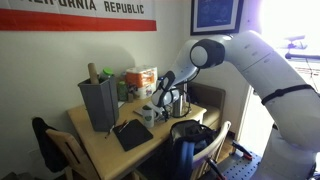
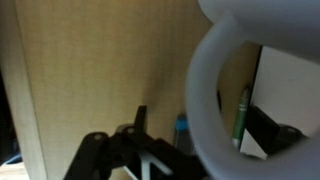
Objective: Put the pen in the silver cup
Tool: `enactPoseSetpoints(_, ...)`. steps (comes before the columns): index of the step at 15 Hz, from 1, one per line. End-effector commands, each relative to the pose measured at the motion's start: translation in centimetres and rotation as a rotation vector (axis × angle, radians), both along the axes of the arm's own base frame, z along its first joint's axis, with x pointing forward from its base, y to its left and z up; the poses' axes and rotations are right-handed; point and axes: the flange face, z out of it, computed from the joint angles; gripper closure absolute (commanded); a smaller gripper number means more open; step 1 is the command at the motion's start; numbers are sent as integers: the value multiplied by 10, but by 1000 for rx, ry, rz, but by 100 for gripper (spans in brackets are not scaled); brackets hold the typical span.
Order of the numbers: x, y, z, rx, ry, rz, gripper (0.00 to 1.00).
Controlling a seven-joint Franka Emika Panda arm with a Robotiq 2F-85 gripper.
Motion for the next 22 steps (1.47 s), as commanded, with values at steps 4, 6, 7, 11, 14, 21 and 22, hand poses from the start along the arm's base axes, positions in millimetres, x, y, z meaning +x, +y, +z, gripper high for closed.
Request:
enactPoseSetpoints(4, -13, 1, 7, -23, 34, -36, 51)
enactPoseSetpoints(6, -12, 1, 6, -21, 36, -35, 66)
enactPoseSetpoints(7, -11, 1, 6, -19, 36, -34, 73)
enactPoseSetpoints(11, -9, 2, 8, -15, 34, -33, 96)
enactPoseSetpoints(14, -7, 3, 9, -16, 33, -31, 96)
enactPoseSetpoints(21, 11, 10, 57, -15, -16, 1, 97)
enactPoseSetpoints(22, 15, 9, 68, -9, -18, 3, 97)
